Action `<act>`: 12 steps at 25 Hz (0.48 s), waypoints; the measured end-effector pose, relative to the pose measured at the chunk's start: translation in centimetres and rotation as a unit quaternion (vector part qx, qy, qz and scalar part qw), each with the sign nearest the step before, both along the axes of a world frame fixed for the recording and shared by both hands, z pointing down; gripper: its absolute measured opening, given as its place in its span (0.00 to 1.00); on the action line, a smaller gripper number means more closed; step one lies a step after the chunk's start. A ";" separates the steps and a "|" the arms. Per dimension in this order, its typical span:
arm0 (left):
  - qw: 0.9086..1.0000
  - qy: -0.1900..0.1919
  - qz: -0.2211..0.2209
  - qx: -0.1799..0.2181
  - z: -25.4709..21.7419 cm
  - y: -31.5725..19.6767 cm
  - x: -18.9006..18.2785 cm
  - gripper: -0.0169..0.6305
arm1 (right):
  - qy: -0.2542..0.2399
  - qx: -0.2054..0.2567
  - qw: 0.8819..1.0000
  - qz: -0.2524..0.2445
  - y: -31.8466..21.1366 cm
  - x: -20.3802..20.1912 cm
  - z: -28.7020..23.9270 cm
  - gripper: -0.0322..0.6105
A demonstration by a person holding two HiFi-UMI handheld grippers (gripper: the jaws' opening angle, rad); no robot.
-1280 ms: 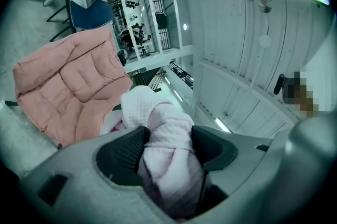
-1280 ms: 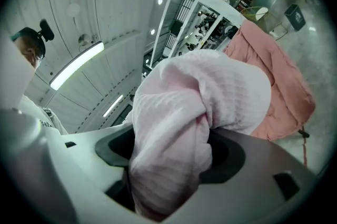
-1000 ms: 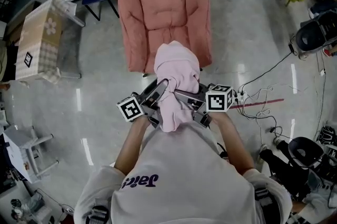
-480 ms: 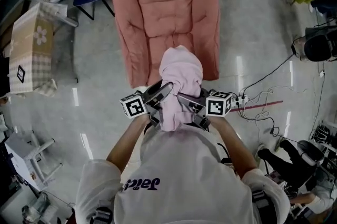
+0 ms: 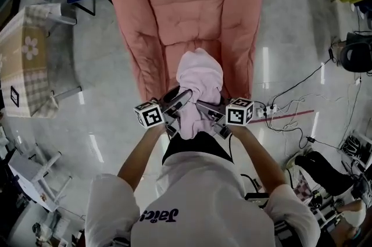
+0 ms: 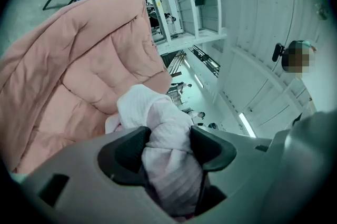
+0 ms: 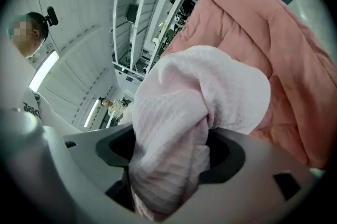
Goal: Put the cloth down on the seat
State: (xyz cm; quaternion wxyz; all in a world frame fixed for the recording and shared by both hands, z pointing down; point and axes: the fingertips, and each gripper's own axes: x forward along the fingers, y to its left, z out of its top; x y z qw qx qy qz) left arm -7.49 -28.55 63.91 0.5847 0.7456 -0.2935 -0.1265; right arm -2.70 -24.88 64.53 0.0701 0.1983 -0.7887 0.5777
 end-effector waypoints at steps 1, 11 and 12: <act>1.000 -0.003 -0.001 -0.004 1.2 -0.8 -0.1 0.45 | 0.002 -0.004 1.000 0.001 -0.8 -0.1 1.2 0.55; 0.998 -0.024 -0.040 -0.047 12.9 -7.1 -2.9 0.44 | 0.026 -0.035 0.999 -0.004 -7.5 -2.5 12.9 0.55; 0.997 -0.032 -0.043 -0.047 14.0 -7.6 -3.0 0.44 | 0.025 -0.034 0.999 -0.001 -8.0 -2.5 14.1 0.55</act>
